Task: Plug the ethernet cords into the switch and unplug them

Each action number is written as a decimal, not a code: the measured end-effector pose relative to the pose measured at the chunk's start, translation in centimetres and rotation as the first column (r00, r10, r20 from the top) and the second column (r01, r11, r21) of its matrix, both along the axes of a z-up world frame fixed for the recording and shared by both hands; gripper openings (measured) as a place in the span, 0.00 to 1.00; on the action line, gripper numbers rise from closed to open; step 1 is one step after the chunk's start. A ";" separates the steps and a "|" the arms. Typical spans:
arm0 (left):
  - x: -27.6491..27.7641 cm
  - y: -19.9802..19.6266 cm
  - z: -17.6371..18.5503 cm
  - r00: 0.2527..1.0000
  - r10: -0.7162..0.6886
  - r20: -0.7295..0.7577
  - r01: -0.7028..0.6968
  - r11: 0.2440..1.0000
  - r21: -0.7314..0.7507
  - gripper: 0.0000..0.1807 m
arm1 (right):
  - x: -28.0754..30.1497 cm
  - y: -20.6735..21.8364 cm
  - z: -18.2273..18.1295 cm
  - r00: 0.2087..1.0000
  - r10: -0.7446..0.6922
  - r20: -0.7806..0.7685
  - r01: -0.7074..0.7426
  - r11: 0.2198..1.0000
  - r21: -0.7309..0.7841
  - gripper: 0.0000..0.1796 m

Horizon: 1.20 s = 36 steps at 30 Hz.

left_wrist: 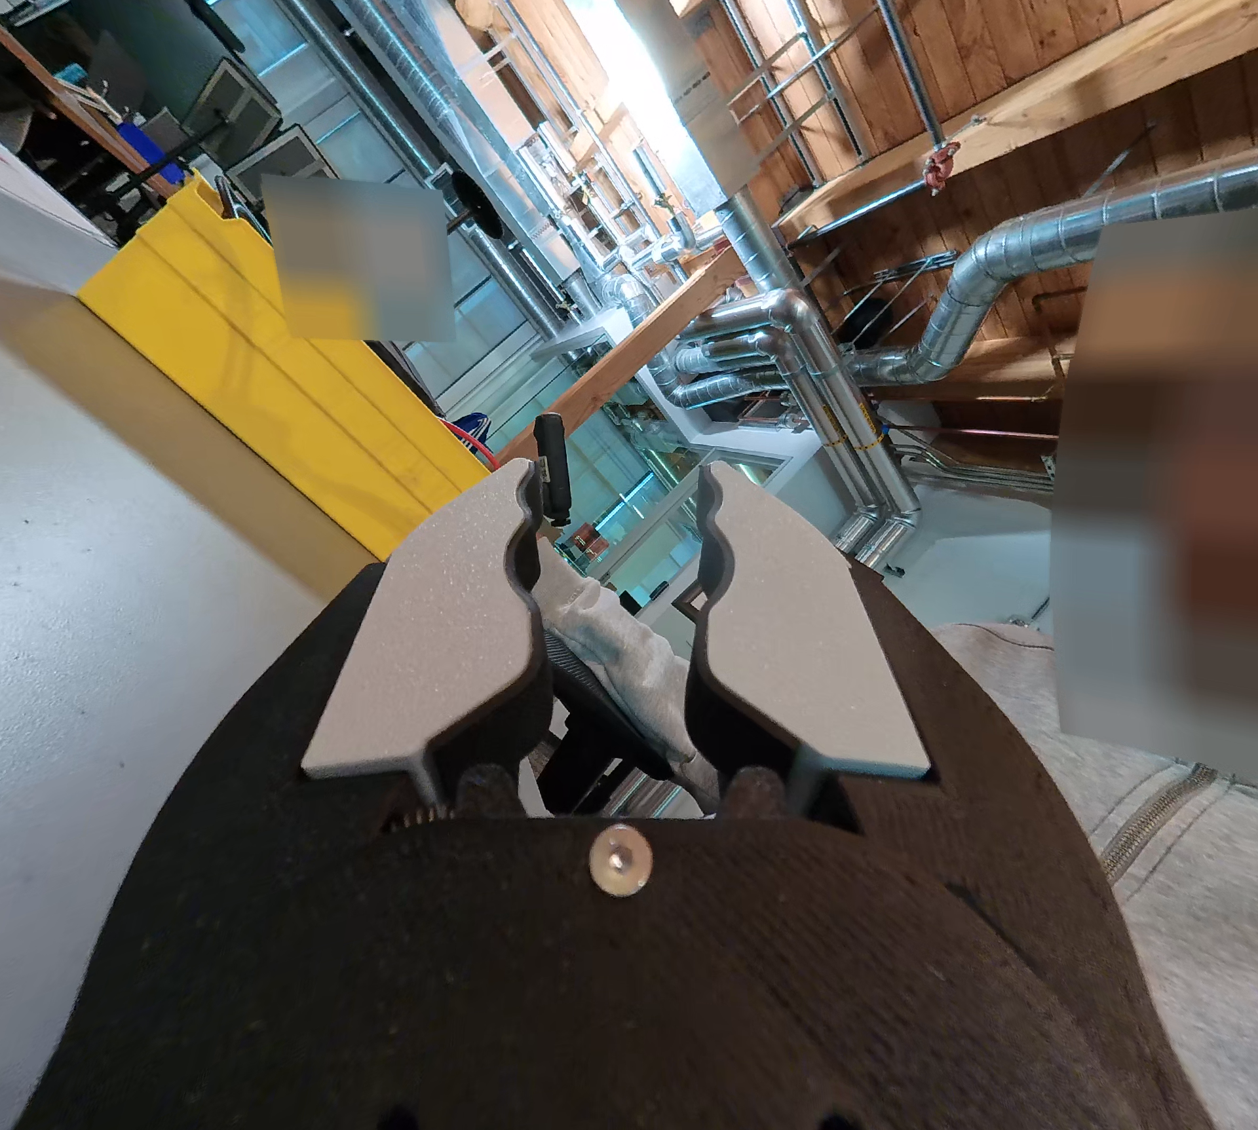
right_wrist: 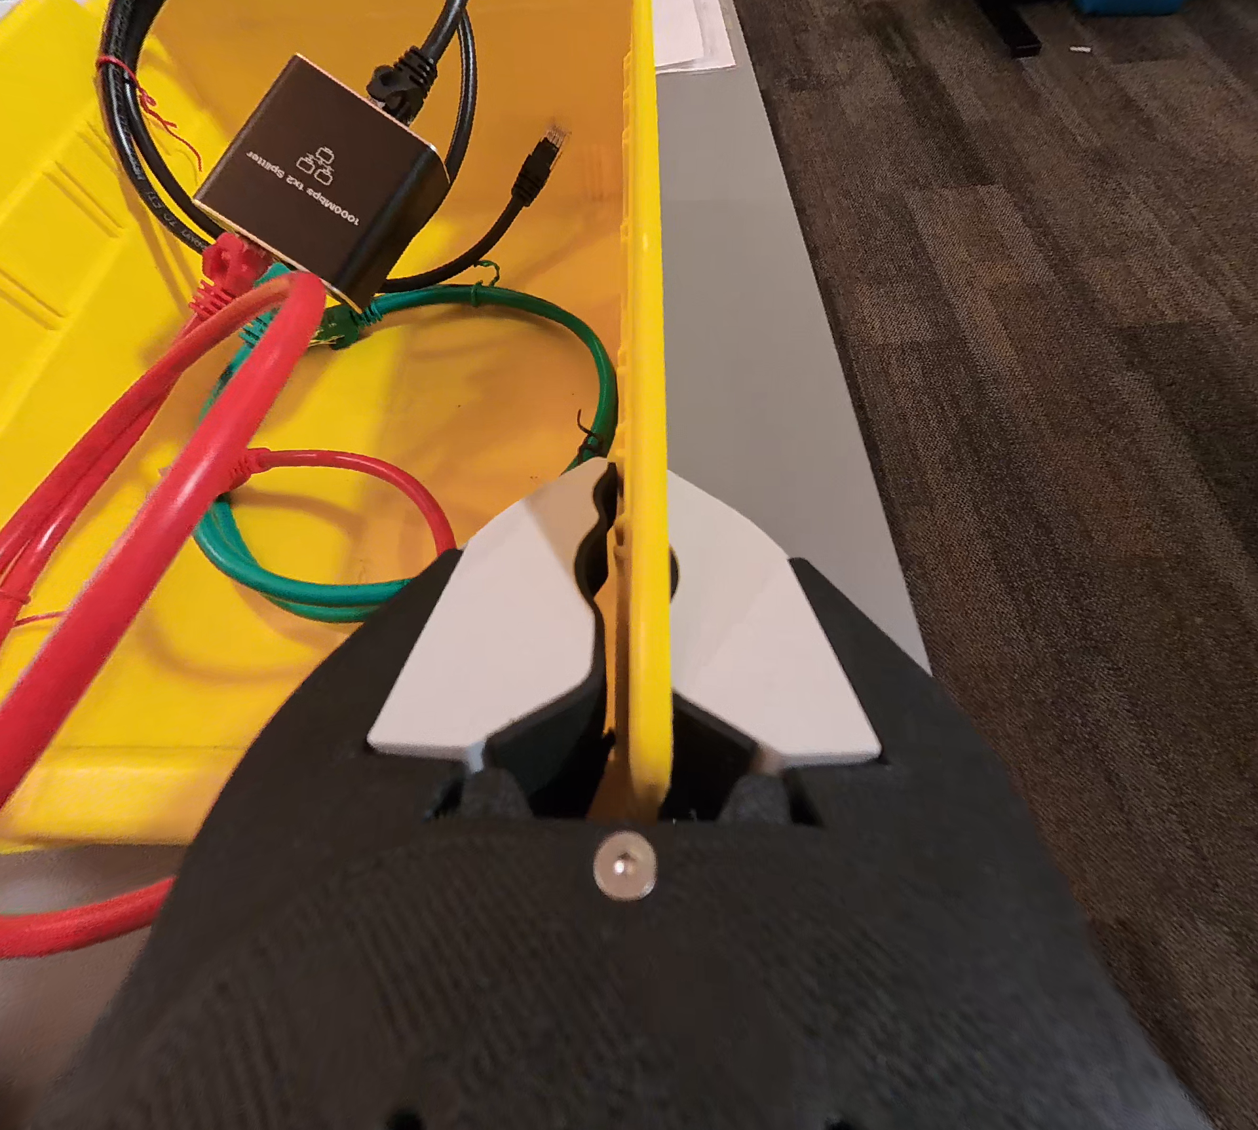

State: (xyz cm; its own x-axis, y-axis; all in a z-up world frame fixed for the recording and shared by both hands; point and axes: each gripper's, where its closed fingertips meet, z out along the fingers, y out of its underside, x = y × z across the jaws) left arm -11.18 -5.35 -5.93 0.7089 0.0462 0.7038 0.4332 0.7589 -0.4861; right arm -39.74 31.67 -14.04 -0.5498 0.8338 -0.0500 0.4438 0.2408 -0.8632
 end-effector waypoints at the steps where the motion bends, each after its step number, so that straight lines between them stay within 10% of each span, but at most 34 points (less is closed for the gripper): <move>1: 0.0 0.0 0.0 1.000 0.000 0.000 0.000 1.000 -0.001 0.24 | 0.1 0.0 0.0 1.000 -0.001 0.003 0.001 1.000 0.004 0.03; 36: -0.1 -0.4 0.0 1.000 0.004 0.005 -0.005 1.000 0.026 0.24 | 0.1 -1.4 -0.2 0.999 0.020 0.050 -0.014 0.993 -0.119 0.04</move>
State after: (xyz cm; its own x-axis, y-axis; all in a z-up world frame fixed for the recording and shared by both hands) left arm -11.32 -5.74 -5.90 0.7054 0.0307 0.7081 0.4320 0.7734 -0.4639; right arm -39.65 30.30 -14.27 -0.5578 0.8110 -0.1766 0.4851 0.1459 -0.8622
